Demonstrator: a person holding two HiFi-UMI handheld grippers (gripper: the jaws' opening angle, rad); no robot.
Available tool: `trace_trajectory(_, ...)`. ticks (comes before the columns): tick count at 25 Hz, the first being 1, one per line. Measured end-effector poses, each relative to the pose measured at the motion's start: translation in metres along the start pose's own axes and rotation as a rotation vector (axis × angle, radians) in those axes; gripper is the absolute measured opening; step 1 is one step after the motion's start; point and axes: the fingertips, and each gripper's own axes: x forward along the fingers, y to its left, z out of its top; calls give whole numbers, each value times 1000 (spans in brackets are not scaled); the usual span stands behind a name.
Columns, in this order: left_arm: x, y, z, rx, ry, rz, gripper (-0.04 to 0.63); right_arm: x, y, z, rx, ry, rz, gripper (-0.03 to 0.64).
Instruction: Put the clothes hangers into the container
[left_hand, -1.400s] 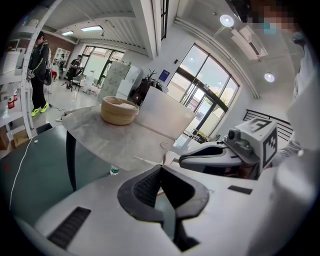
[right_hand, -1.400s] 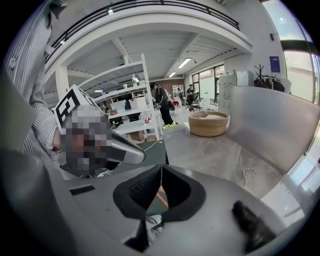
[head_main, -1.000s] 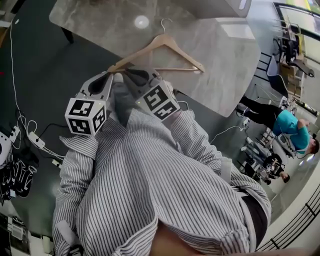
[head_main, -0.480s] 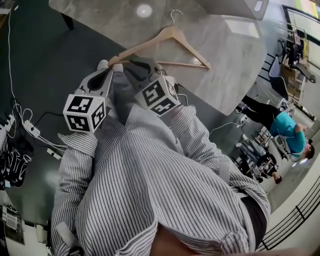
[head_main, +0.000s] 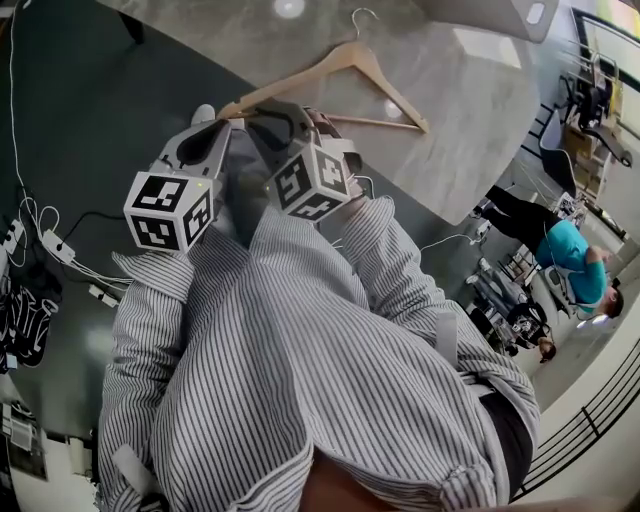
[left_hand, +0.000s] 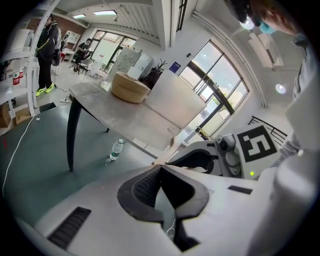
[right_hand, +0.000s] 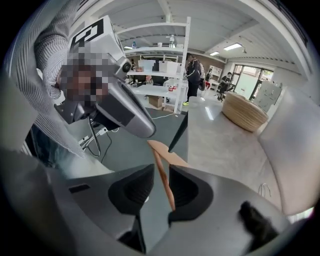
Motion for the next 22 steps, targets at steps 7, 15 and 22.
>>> trace_trajectory(7, 1, 0, -2, -9, -1, -10, 11, 12, 2, -1, -52, 30, 4, 94)
trace_trajectory(15, 0, 12, -14, -14, 21, 2, 9, 22, -3, 6, -18, 19, 0, 72)
trace_trajectory(22, 5, 8, -15, -12, 27, -8, 9, 25, -4, 2, -126, 66, -45, 64)
